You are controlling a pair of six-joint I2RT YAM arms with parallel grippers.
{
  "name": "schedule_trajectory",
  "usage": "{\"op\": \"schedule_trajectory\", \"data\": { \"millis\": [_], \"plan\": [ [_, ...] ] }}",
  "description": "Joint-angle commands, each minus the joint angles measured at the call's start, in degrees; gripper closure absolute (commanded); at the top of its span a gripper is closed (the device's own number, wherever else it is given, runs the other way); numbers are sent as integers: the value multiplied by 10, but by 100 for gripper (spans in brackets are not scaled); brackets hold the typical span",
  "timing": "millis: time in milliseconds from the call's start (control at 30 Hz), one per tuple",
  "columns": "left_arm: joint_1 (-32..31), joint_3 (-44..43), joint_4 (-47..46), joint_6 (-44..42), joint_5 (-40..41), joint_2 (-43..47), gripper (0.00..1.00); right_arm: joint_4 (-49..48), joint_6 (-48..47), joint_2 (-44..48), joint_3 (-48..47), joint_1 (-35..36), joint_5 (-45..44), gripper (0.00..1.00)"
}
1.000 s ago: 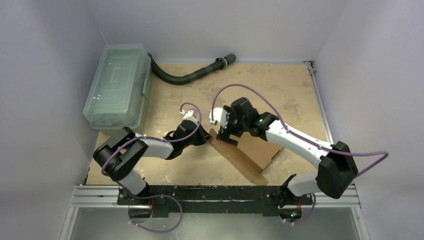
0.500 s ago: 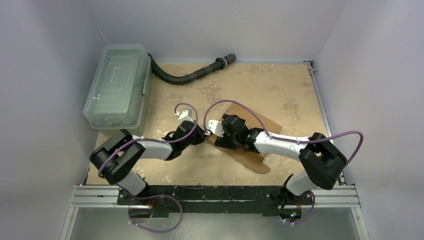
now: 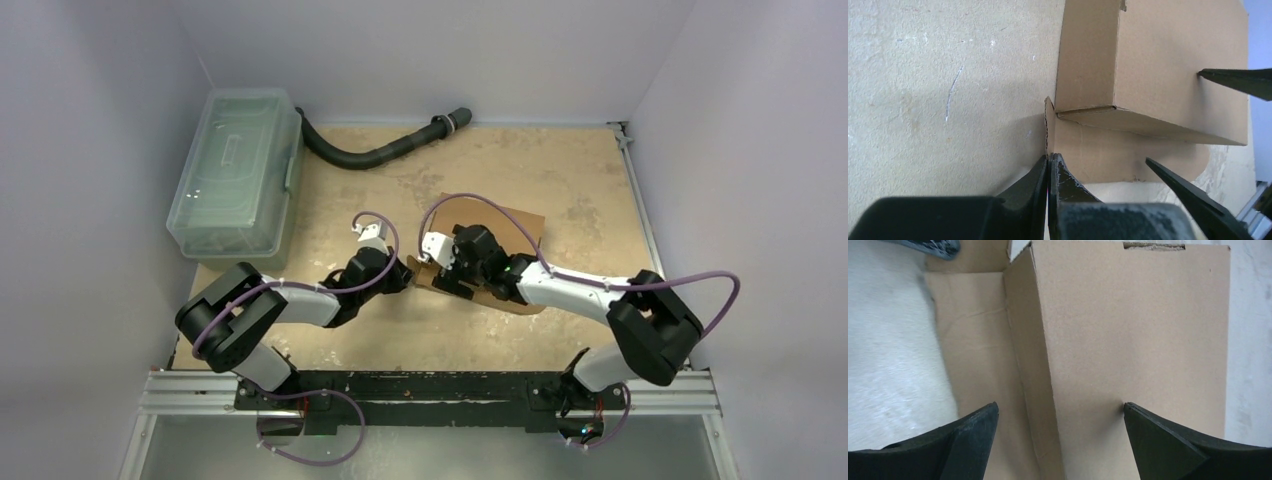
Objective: Fold the paper box
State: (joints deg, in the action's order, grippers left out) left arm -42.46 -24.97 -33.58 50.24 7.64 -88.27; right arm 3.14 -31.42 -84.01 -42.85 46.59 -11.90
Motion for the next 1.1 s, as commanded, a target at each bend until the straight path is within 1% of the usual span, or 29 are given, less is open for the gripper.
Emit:
{"op": "schedule_trajectory", "data": {
  "millis": [0, 67, 167, 300, 367, 467, 500, 533, 567, 600, 633, 800, 900, 967, 1000, 1067],
  "plan": [
    [1, -27, 2, -57, -13, -1, 98, 42, 50, 42, -47, -41, 144, 1],
    [3, -35, 16, -58, -11, -1, 89, 51, 48, 66, -52, -60, 189, 1],
    [8, -48, 36, -60, -6, -6, 82, 58, 42, 88, -49, -67, 234, 1],
    [17, -68, 55, -59, 0, -14, 70, 60, 48, 82, -64, -69, 245, 1],
    [22, -75, 62, -56, 6, -17, 68, 54, 63, 72, -74, -77, 244, 1],
    [29, -80, 60, -53, 12, -19, 70, 51, 82, 51, -98, -100, 266, 1],
    [30, -80, 59, -54, 12, -19, 74, 49, 87, 46, -101, -105, 274, 2],
    [30, -81, 58, -56, 13, -20, 80, 46, 92, 42, -104, -109, 280, 2],
    [32, -82, 57, -57, 12, -22, 89, 44, 97, 38, -107, -114, 285, 2],
    [32, -81, 55, -58, 10, -23, 95, 43, 103, 36, -109, -119, 290, 2],
    [31, -81, 53, -61, 8, -25, 100, 42, 107, 36, -109, -125, 296, 2],
    [31, -81, 37, -90, -1, -30, 100, 36, 122, 48, -98, -148, 323, 2],
    [31, -100, 44, -136, 0, -33, 100, 37, 127, 53, -96, -152, 364, 1],
    [31, -129, 68, -176, 0, -39, 100, 35, 128, 59, -89, -158, 419, 1],
    [31, -150, 87, -196, 0, -44, 100, 32, 126, 64, -84, -159, 431, 1],
    [31, -189, 128, -231, -3, -57, 100, 22, 124, 72, -77, -160, 428, 1]
  ]
}}
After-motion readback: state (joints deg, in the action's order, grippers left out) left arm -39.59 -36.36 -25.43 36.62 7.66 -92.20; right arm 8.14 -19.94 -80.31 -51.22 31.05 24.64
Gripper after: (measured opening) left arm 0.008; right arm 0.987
